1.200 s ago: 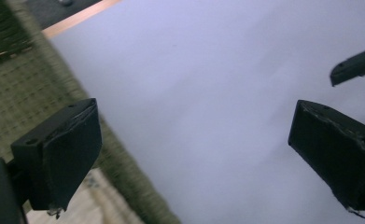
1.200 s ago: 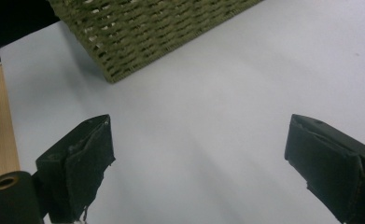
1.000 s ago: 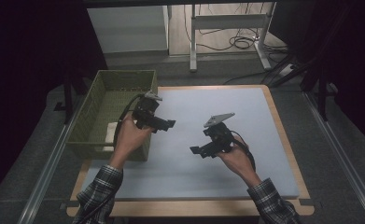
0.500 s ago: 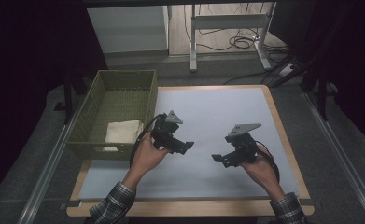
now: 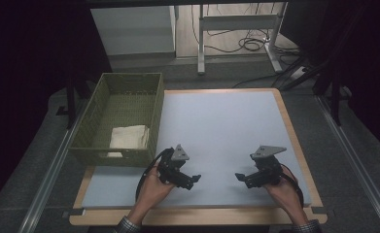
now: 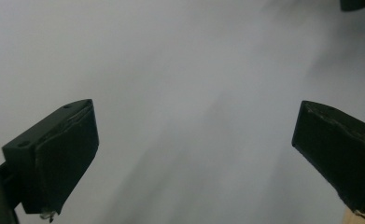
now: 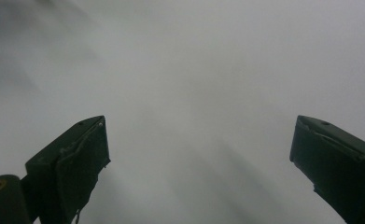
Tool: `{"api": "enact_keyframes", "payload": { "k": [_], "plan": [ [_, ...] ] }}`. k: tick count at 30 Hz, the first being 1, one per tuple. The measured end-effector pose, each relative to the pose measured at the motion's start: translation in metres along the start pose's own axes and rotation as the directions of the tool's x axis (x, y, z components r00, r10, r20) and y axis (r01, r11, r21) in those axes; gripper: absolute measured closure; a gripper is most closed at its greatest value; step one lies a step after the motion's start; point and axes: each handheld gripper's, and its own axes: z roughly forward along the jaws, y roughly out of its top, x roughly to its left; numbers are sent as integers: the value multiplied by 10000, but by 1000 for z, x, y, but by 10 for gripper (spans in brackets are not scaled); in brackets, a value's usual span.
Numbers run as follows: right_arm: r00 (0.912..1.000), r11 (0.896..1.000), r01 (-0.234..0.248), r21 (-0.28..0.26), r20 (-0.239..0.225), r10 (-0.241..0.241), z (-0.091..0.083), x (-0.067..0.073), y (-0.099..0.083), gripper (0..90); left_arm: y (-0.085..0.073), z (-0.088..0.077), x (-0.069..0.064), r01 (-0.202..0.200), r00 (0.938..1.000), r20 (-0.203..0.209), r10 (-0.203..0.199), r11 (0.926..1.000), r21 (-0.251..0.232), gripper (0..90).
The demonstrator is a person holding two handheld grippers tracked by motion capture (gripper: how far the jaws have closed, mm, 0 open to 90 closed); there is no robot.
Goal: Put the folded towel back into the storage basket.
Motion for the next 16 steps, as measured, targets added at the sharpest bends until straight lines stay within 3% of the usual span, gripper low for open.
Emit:
{"api": "enact_keyframes", "payload": {
  "k": [3,7,9,16],
  "plan": [
    [9999,9998,16,200,109,-18,8,-2,-13,46,-17,7,1,44,9994,-339,-36,9997,234,9],
    [9994,9992,111,380,321,-124,15,-2,-22,46,-33,16,4,280,9987,-427,-267,9991,304,7],
    [9992,9995,113,296,385,-125,20,-1,-27,30,-34,15,7,572,9972,-495,-560,9981,225,12],
    [9990,9996,122,266,417,-133,20,0,-27,31,-34,16,6,571,9971,-513,-557,9980,274,9]
  ]
}}
